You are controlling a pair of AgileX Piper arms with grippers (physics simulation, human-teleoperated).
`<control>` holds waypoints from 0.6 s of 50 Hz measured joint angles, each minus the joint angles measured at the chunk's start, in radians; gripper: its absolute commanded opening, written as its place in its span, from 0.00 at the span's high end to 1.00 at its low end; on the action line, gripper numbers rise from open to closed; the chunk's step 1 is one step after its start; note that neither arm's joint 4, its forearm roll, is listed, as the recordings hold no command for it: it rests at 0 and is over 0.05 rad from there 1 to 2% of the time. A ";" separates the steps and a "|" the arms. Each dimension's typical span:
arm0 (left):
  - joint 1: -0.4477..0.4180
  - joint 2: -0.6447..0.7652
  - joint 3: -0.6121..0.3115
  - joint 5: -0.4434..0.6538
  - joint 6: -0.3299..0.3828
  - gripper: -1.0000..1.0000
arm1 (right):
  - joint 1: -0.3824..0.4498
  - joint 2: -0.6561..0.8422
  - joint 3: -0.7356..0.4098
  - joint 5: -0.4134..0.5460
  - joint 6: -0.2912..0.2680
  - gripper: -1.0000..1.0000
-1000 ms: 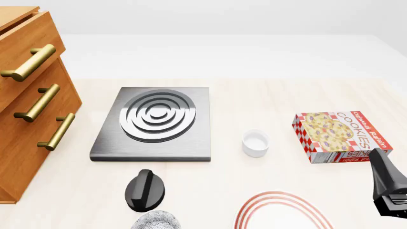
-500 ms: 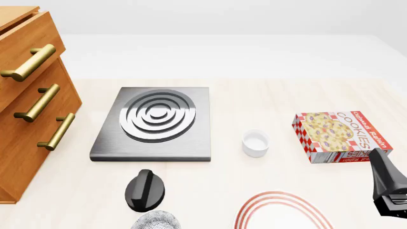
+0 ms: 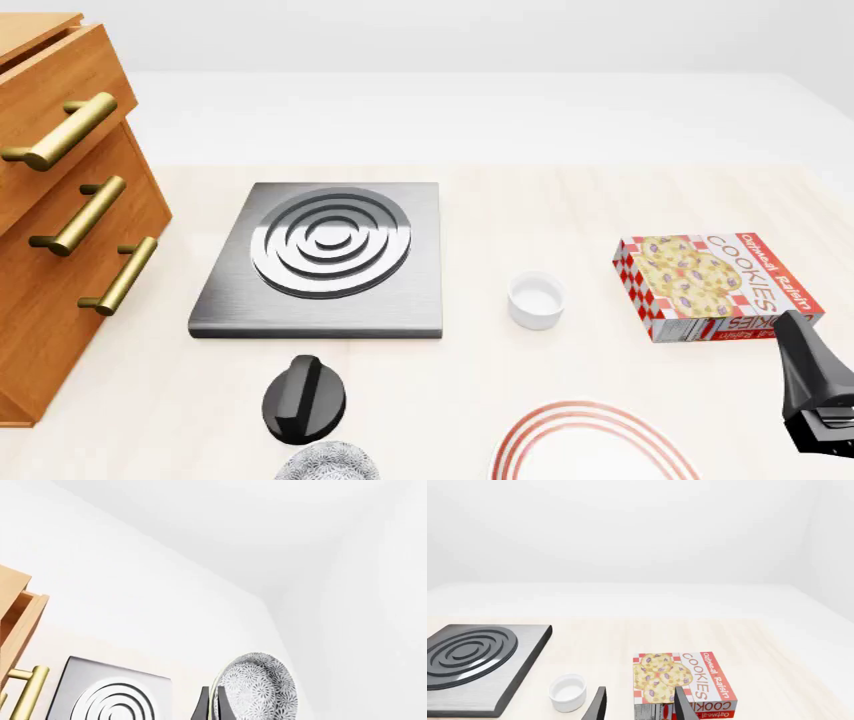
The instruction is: Pick the akita bowl on the wooden cabinet and place it on the plate.
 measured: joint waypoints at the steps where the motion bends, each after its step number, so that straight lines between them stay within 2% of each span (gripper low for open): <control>1: -0.003 -0.001 0.001 0.000 0.001 1.00 | 0.000 0.000 0.000 0.000 0.000 0.00; 30: -0.109 -0.029 0.068 -0.005 0.018 1.00 | 0.000 0.000 0.000 0.000 0.000 0.00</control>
